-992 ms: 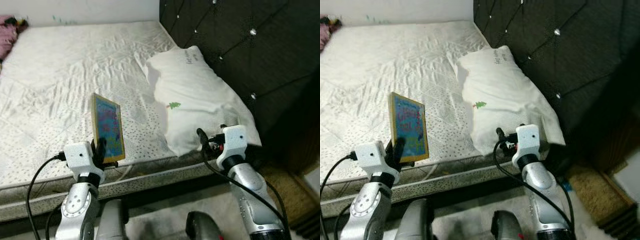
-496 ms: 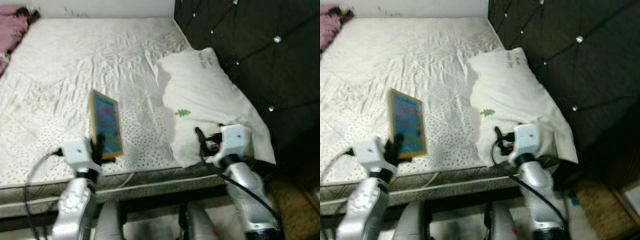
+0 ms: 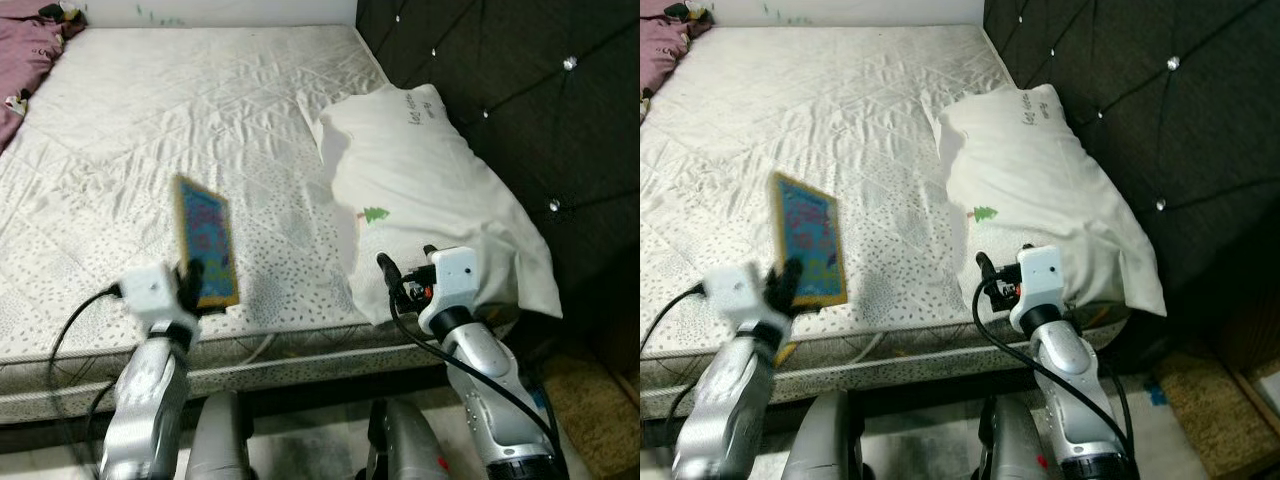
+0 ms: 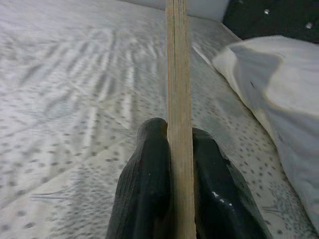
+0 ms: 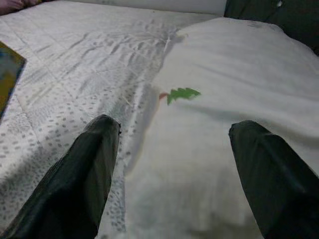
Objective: Clean up the room
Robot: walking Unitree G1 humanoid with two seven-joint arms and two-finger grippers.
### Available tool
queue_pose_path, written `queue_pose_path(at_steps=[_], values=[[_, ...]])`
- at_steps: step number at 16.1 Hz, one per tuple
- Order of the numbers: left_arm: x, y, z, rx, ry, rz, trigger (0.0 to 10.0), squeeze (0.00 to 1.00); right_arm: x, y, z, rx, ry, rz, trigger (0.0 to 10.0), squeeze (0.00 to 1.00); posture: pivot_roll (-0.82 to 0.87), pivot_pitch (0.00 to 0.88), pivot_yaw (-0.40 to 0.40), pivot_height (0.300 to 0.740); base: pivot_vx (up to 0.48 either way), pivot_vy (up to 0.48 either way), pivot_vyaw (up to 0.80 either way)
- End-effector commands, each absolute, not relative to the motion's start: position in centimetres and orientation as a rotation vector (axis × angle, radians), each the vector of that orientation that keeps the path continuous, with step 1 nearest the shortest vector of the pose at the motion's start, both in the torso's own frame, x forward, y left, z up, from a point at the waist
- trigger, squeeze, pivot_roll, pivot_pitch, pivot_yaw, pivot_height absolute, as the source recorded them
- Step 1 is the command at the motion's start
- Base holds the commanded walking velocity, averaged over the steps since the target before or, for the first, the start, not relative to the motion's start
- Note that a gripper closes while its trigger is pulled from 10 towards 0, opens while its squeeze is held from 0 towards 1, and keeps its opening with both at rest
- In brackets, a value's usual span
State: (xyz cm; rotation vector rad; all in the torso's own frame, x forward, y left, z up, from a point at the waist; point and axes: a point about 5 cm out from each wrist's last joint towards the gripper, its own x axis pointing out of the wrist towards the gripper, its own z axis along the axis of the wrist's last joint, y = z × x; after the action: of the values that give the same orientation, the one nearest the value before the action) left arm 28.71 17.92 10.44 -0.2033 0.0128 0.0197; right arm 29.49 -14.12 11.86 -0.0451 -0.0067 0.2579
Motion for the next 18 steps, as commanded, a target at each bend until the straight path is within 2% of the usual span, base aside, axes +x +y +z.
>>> queue_pose_path(at_steps=[1,3,6,8,10,14,18], values=[[30.0,17.6,10.9,-0.253,0.023,-0.020,10.0,0.00,29.3,-15.1,12.2,-0.066,-0.008,0.242,10.0,0.00,-0.06,0.123,-0.052,0.565,0.000,0.000,0.00],[31.6,16.5,10.5,-0.354,0.083,-0.049,10.0,0.00,28.9,-16.3,12.3,-0.092,-0.001,0.220,10.0,0.00,-0.10,0.128,-0.060,0.565,0.000,0.000,0.00],[32.7,14.5,10.9,-0.471,0.097,-0.102,10.0,0.00,28.5,-16.8,12.4,-0.110,0.004,0.223,10.0,0.00,-0.12,0.131,-0.069,0.565,0.000,0.000,0.00],[33.7,11.9,11.2,-0.692,0.142,-0.113,10.0,0.00,27.9,-17.0,12.2,-0.119,0.021,0.237,10.0,0.00,-0.12,0.130,-0.076,0.565,0.000,0.000,0.00],[33.8,9.9,10.4,-0.745,0.233,-0.151,10.0,0.00,27.8,-16.9,12.4,-0.122,0.022,0.247,10.0,0.00,-0.13,0.130,-0.078,0.565,0.000,0.000,0.00],[33.6,11.3,7.6,-0.764,0.357,-0.003,10.0,0.00,27.0,-18.3,11.9,-0.161,0.065,0.261,10.0,0.00,-0.13,0.137,-0.084,0.565,0.000,0.000,0.00],[33.7,14.3,7.6,-0.713,0.339,0.071,10.0,0.00,26.8,-19.8,12.0,-0.188,0.077,0.229,10.0,0.00,-0.14,0.143,-0.079,0.565,0.000,0.000,0.00]])
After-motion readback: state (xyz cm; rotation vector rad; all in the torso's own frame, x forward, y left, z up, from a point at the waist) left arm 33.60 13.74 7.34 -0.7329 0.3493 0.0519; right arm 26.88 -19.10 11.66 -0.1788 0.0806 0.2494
